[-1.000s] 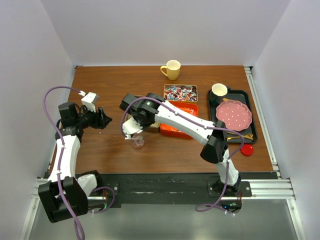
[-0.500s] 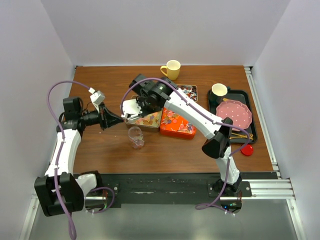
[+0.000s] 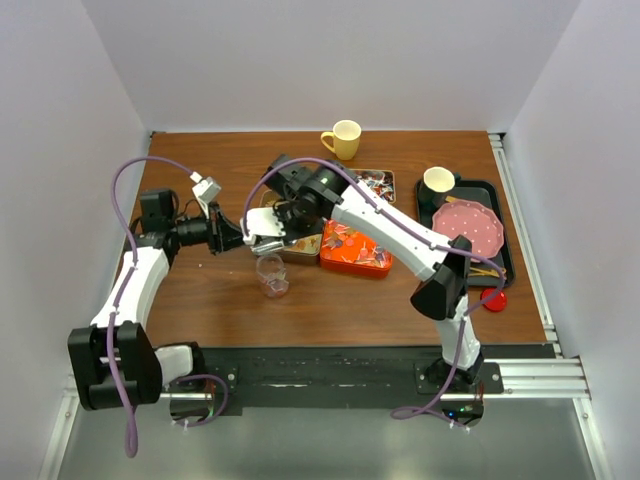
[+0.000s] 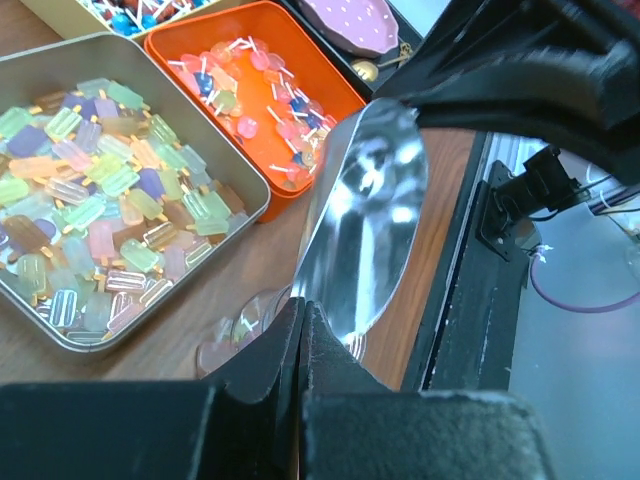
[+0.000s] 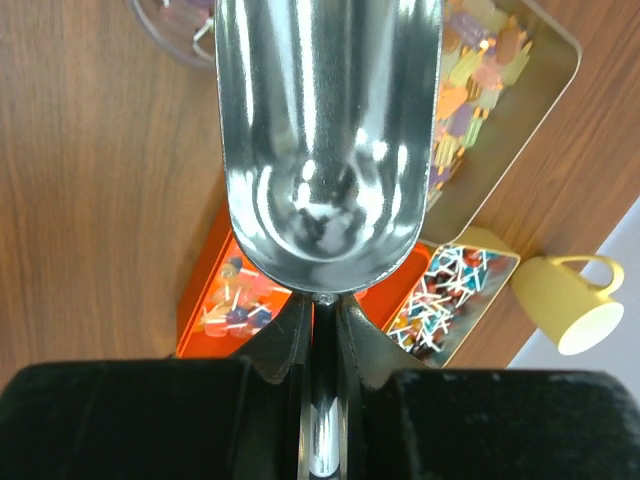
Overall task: Pack the candies
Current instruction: Scoop the fake candies from the storage box.
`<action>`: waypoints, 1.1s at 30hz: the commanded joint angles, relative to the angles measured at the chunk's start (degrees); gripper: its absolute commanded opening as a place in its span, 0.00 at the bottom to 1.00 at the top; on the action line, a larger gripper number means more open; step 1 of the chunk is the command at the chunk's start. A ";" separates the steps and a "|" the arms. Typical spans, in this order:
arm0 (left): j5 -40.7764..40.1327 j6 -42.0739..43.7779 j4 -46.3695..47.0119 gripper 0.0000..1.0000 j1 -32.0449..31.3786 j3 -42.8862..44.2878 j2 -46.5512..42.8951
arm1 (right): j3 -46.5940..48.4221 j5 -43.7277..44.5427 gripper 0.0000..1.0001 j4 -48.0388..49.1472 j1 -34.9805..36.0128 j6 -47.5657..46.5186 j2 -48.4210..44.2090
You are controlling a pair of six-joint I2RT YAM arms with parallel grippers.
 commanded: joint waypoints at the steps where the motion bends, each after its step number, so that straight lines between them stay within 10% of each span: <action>1: -2.91 -0.33 2.86 0.00 0.00 2.90 1.19 | -3.21 -2.96 0.00 -2.15 -3.59 -1.24 -8.02; 11: -8.89 -0.59 3.91 0.85 -0.08 1.95 1.80 | -19.82 11.10 0.00 0.74 -19.95 -19.61 -12.25; 33: -10.47 -2.97 7.25 0.87 0.00 0.10 1.98 | -25.63 43.10 0.00 12.53 -21.63 -23.14 -0.21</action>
